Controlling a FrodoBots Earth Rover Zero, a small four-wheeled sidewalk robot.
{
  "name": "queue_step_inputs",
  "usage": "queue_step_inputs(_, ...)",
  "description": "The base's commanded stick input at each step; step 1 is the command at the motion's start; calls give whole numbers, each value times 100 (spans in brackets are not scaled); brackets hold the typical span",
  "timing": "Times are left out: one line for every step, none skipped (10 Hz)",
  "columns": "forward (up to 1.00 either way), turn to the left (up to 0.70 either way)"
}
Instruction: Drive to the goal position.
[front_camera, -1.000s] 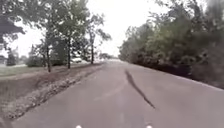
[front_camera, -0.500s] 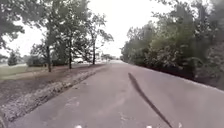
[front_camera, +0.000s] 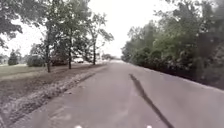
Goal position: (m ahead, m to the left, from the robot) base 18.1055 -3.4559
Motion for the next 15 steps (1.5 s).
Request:
queue_step_inputs(70,0)
queue_step_inputs(70,0)
queue_step_inputs(70,0)
queue_step_inputs(70,0)
queue_step_inputs(70,0)
queue_step_inputs(70,0)
queue_step_inputs(70,0)
queue_step_inputs(70,0)
queue_step_inputs(70,0)
queue_step_inputs(70,0)
queue_step_inputs(70,0)
queue_step_inputs(70,0)
queue_step_inputs(70,0)
queue_step_inputs(70,0)
queue_step_inputs(70,0)
